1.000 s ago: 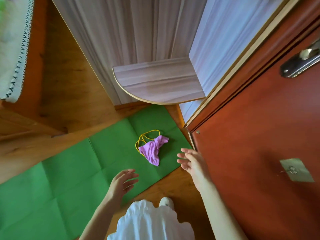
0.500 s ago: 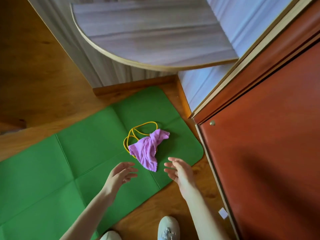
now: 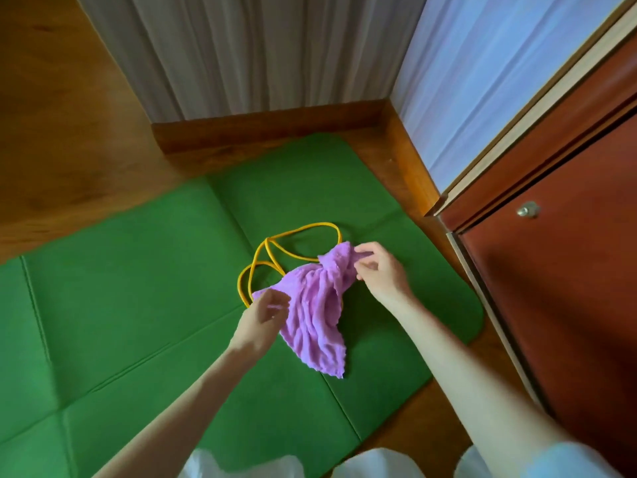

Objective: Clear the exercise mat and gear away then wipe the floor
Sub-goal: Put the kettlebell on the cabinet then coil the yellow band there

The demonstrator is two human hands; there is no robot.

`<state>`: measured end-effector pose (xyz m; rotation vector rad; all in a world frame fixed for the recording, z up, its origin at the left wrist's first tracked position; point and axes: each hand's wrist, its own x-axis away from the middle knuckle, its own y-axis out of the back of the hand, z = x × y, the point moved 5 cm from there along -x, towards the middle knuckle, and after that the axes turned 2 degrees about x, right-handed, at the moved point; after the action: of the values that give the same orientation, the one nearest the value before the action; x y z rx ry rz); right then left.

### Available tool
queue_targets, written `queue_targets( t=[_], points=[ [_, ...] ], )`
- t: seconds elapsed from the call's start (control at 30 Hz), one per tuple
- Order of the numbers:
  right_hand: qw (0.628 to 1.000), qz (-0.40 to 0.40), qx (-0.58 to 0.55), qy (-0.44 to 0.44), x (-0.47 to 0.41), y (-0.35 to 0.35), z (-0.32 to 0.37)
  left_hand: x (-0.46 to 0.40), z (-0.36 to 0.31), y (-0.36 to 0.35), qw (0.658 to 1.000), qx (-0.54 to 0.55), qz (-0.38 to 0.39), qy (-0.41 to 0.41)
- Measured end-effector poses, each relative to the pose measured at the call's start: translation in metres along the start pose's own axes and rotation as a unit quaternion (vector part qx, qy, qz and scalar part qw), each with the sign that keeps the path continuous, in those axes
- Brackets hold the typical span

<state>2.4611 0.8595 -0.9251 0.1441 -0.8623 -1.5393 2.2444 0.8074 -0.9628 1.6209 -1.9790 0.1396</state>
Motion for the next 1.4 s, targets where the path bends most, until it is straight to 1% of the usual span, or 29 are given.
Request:
queue_targets(
  t=[0.07, 0.13, 0.23, 0.33, 0.43, 0.47, 0.53, 0.63, 0.7, 0.83, 1.0, 1.13, 1.23, 1.3, 1.4],
  points=[
    [0.995, 0.006, 0.075, 0.066, -0.021, -0.012, 0.000, -0.025, 0.004, -0.008, 0.997, -0.042, -0.016, -0.058],
    [0.978, 0.032, 0.150, 0.138, -0.035, -0.029, -0.001, -0.046, 0.003, -0.012, 0.990, -0.080, -0.050, -0.106],
    [0.928, 0.122, 0.273, 0.220, -0.049, -0.050, -0.003, -0.060, 0.005, -0.021, 0.979, -0.131, -0.087, -0.130],
    [0.885, 0.188, 0.356, 0.237, -0.051, -0.063, -0.004, -0.053, 0.021, -0.040, 0.958, -0.232, -0.083, -0.145],
    [0.839, 0.216, 0.441, 0.233, -0.041, -0.078, -0.013, -0.041, 0.043, -0.057, 0.937, -0.327, -0.048, -0.118],
    [0.832, 0.210, 0.454, 0.238, -0.037, -0.082, -0.015, -0.038, 0.046, -0.061, 0.932, -0.344, -0.038, -0.105],
    [0.835, 0.158, 0.463, 0.252, -0.031, -0.087, -0.017, -0.034, 0.045, -0.063, 0.932, -0.346, -0.042, -0.100],
    [0.840, 0.068, 0.463, 0.274, -0.026, -0.090, -0.012, -0.031, 0.041, -0.062, 0.942, -0.311, -0.058, -0.113],
    [0.842, 0.048, 0.460, 0.279, -0.024, -0.089, -0.010, -0.030, 0.044, -0.063, 0.946, -0.298, -0.057, -0.115],
    [0.862, 0.021, 0.417, 0.286, -0.016, -0.075, -0.001, -0.026, 0.039, -0.058, 0.956, -0.265, -0.048, -0.113],
    [0.894, -0.003, 0.331, 0.302, 0.004, -0.049, 0.029, -0.018, 0.024, -0.043, 0.976, -0.188, -0.057, -0.095],
    [0.898, -0.010, 0.277, 0.342, 0.026, -0.029, 0.066, -0.007, 0.005, -0.022, 0.982, -0.108, -0.075, -0.137],
    [0.909, -0.014, 0.205, 0.364, 0.043, -0.012, 0.095, -0.006, -0.015, -0.003, 0.984, -0.053, -0.073, -0.155],
    [0.919, -0.011, 0.147, 0.365, 0.053, -0.003, 0.113, -0.003, -0.027, 0.007, 0.981, -0.005, -0.058, -0.183],
    [0.930, -0.009, 0.055, 0.363, 0.068, 0.008, 0.137, 0.007, -0.056, 0.015, 0.972, 0.034, -0.027, -0.233]
  ],
)
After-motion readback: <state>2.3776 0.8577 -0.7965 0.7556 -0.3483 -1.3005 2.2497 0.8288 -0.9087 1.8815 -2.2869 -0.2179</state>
